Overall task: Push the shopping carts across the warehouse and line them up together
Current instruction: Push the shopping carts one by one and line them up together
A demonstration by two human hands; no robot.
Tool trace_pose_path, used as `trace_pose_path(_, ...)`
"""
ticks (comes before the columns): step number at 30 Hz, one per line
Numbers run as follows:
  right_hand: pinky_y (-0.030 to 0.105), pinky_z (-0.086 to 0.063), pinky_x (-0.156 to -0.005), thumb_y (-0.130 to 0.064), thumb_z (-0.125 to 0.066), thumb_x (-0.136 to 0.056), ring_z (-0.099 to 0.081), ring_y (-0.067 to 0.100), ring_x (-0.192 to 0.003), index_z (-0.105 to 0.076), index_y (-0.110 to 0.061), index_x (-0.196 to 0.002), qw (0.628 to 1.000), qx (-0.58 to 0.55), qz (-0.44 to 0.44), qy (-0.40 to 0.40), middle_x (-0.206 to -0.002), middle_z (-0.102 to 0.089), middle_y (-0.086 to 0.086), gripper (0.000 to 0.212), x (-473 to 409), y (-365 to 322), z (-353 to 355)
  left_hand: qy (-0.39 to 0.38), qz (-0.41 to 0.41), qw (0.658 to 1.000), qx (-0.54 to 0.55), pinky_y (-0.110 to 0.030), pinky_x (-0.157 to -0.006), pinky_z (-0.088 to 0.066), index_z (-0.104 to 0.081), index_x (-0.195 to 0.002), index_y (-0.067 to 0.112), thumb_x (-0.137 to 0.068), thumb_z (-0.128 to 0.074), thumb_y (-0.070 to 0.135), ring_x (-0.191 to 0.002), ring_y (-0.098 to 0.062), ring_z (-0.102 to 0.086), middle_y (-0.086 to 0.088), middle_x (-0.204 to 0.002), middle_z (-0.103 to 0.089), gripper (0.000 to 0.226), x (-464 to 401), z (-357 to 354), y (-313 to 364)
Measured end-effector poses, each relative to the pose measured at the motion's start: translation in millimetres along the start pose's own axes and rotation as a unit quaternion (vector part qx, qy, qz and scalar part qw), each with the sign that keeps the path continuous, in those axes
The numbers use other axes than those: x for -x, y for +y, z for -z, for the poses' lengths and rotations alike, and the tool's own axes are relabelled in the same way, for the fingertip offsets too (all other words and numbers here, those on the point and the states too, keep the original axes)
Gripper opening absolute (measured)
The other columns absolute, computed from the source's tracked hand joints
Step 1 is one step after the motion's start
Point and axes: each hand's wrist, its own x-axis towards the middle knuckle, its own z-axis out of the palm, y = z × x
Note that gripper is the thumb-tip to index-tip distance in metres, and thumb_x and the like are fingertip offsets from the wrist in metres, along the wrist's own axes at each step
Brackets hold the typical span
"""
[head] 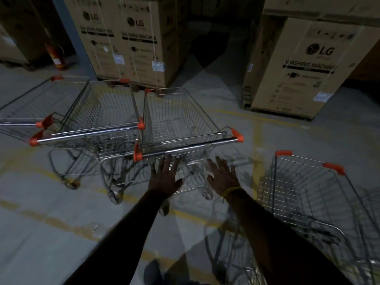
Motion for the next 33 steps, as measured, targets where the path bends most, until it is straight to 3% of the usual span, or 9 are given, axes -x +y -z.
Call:
trace_pose_path(5,0.053,0.000,-0.118,-0.040,-0.043,-0.098,0.003,0.030,-0.150,-0.002,-0.028,-0.155,1.000,0.009,0.005,0.012,-0.163,0.009,0.006,0.071,-46,1,-4,0.014,0.013,0.999,-0.031,-0.067,-0.108,-0.022,-0.026,-0.151,0.027,-0.072,-0.069,0.060,-0.143,-0.037,-0.027,-0.011,-0.159,-0.024,0.096,-34,-16,-28)
trace_pose_path(8,0.056,-0.007,-0.116,-0.036,-0.052,-0.093,-0.001,0.034,-0.149,-0.008,-0.027,-0.155,1.000,0.010,0.009,0.023,-0.163,0.003,0.009,0.077,-77,1,-3,0.025,-0.024,0.998,-0.048,-0.065,-0.113,-0.007,-0.016,-0.154,0.032,-0.068,-0.063,0.069,-0.146,-0.038,-0.017,-0.009,-0.162,-0.012,0.105,-51,-24,-42)
trace_pose_path(10,0.058,-0.011,-0.114,-0.034,-0.058,-0.087,-0.006,0.038,-0.148,-0.015,-0.030,-0.154,0.999,0.022,-0.001,0.028,-0.162,-0.006,0.011,0.080,-102,2,-1,0.040,-0.043,0.997,-0.050,-0.062,-0.114,0.000,-0.011,-0.154,0.033,-0.068,-0.059,0.073,-0.148,-0.038,-0.008,-0.006,-0.163,-0.005,0.107,-63,-27,-48)
trace_pose_path(14,0.058,-0.019,-0.113,-0.027,-0.064,-0.077,-0.024,0.042,-0.143,-0.037,-0.028,-0.148,0.998,0.041,-0.028,0.041,-0.151,-0.039,0.012,0.076,-152,12,5,0.077,-0.102,0.991,-0.041,-0.061,-0.115,-0.004,-0.016,-0.154,0.032,-0.069,-0.058,0.072,-0.149,-0.034,-0.005,-0.006,-0.163,-0.009,0.102,-94,-28,-61)
trace_pose_path(16,0.056,-0.022,-0.113,-0.019,-0.065,-0.074,-0.028,0.042,-0.141,-0.047,-0.023,-0.143,0.998,0.028,-0.027,0.054,-0.145,-0.046,0.013,0.071,-173,15,10,0.078,-0.118,0.989,-0.045,-0.060,-0.116,-0.001,-0.016,-0.154,0.032,-0.070,-0.056,0.072,-0.149,-0.033,-0.005,-0.005,-0.163,-0.008,0.101,-115,-25,-66)
trace_pose_path(21,0.049,-0.017,-0.117,-0.019,-0.061,-0.082,-0.022,0.037,-0.144,-0.043,-0.020,-0.145,0.998,0.024,-0.044,0.043,-0.152,-0.036,0.010,0.066,-220,10,21,0.064,-0.130,0.988,-0.056,-0.063,-0.115,-0.006,-0.017,-0.154,0.032,-0.070,-0.049,0.078,-0.148,-0.034,-0.008,-0.006,-0.162,-0.013,0.101,-164,-20,-75)
trace_pose_path(28,0.057,-0.036,-0.105,-0.018,-0.071,-0.067,-0.042,0.044,-0.129,-0.056,-0.014,-0.132,0.994,0.048,-0.061,0.075,-0.130,-0.055,0.014,0.066,-229,18,17,0.072,-0.166,0.983,-0.041,-0.063,-0.114,-0.009,-0.016,-0.154,0.032,-0.073,-0.045,0.081,-0.148,-0.034,-0.010,-0.004,-0.162,-0.012,0.099,-192,-22,-78)
trace_pose_path(33,0.054,-0.031,-0.110,-0.014,-0.065,-0.073,-0.033,0.041,-0.136,-0.050,-0.019,-0.137,0.993,0.007,-0.095,0.071,-0.140,-0.049,0.012,0.066,-213,15,14,0.085,-0.202,0.975,-0.038,-0.061,-0.113,-0.012,-0.021,-0.152,0.034,-0.074,-0.045,0.079,-0.146,-0.033,-0.023,-0.001,-0.159,-0.025,0.094,-199,-18,-87)
